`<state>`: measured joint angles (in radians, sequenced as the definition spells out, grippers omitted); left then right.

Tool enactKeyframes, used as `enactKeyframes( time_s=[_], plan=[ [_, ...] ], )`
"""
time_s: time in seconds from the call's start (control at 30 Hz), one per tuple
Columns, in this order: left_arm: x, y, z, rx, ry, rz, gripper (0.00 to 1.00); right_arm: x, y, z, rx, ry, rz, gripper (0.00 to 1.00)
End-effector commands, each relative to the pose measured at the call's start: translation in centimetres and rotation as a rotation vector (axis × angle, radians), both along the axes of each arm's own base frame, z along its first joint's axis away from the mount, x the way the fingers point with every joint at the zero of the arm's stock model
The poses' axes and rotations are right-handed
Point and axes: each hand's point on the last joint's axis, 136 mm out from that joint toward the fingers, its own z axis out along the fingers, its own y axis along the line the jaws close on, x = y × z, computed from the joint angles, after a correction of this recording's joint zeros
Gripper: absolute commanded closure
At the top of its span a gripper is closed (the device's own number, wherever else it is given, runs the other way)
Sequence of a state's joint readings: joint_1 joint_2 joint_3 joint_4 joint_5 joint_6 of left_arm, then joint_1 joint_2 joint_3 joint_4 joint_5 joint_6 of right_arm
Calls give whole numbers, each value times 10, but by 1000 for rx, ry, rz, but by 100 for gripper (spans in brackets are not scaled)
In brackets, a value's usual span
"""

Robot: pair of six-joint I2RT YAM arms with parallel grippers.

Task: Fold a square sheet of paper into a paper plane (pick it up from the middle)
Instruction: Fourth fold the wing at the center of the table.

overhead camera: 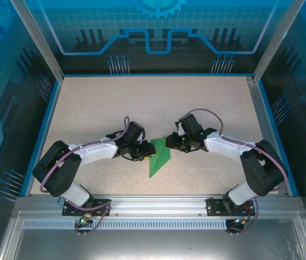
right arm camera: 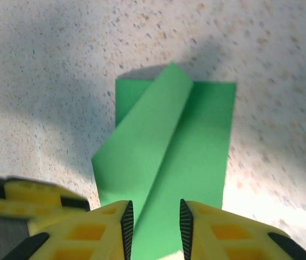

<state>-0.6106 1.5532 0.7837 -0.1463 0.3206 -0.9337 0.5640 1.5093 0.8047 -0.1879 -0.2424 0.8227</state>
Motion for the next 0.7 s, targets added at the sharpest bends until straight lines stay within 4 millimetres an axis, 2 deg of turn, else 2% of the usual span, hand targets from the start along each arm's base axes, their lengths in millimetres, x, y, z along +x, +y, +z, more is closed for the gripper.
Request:
enactKeyframes(
  time_s=[0.0,0.13,0.23,0.67],
  plan=[
    [10,7,-1,49,-19,-24,70,-29,-13,-21,-23,111,-52,65],
    [16,3,3,66,-30,-66,68,-45,-8,-29,17,149,-64,62],
    [18,3,1,87,-24,-85,68,-48,-4,-34,21,165,-62,62],
    [20,2,-9,119,7,-100,67,-42,7,-40,41,186,-59,61]
  ],
)
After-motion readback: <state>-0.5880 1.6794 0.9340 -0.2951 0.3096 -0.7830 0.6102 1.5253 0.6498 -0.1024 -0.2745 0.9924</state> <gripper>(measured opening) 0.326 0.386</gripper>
